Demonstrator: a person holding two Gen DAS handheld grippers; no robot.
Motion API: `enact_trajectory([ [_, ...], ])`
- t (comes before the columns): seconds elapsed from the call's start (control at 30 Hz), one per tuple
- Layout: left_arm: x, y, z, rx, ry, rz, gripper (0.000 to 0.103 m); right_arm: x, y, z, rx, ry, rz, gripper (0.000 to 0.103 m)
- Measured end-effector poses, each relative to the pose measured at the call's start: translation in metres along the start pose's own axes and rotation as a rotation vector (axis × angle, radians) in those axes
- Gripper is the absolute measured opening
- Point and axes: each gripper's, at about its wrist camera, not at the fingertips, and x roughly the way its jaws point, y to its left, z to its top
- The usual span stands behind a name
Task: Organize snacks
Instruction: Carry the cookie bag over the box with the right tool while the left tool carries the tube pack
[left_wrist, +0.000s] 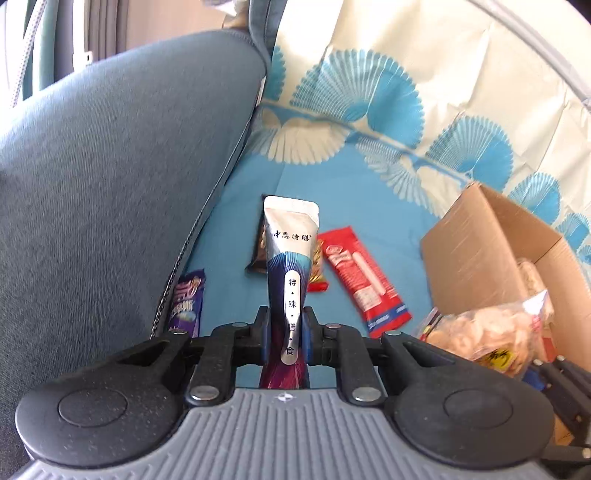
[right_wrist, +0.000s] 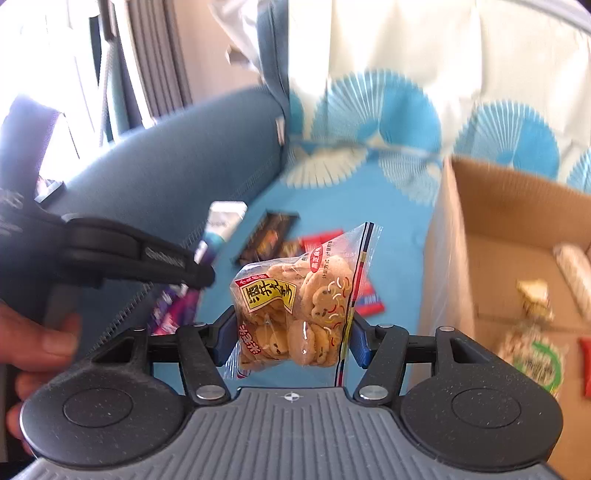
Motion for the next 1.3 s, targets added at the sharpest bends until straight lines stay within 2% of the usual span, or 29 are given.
enact_trajectory([
  [0.17, -0.011, -0.010, 0.004, 0.009, -0.055, -0.023, 0.018, -0.027, -0.004, 0.006, -0.036, -0.106, 0.015, 0.062],
  [0.43, -0.025, -0.035, 0.006, 0.061, -0.146, -0.060, 0.018, -0.061, -0.038, 0.014, -0.012, -0.195, -0.017, 0.062],
  [0.57, -0.028, -0.048, 0.005, 0.067, -0.180, -0.092, 0.018, -0.073, -0.060, 0.014, 0.013, -0.210, -0.051, 0.062],
  [1.1, -0.023, -0.105, 0.004, 0.098, -0.206, -0.222, 0.018, -0.112, -0.136, -0.004, 0.084, -0.246, -0.188, 0.062],
  [1.3, -0.027, -0.126, 0.005, 0.108, -0.247, -0.280, 0.018, -0.124, -0.162, -0.007, 0.134, -0.257, -0.240, 0.062],
])
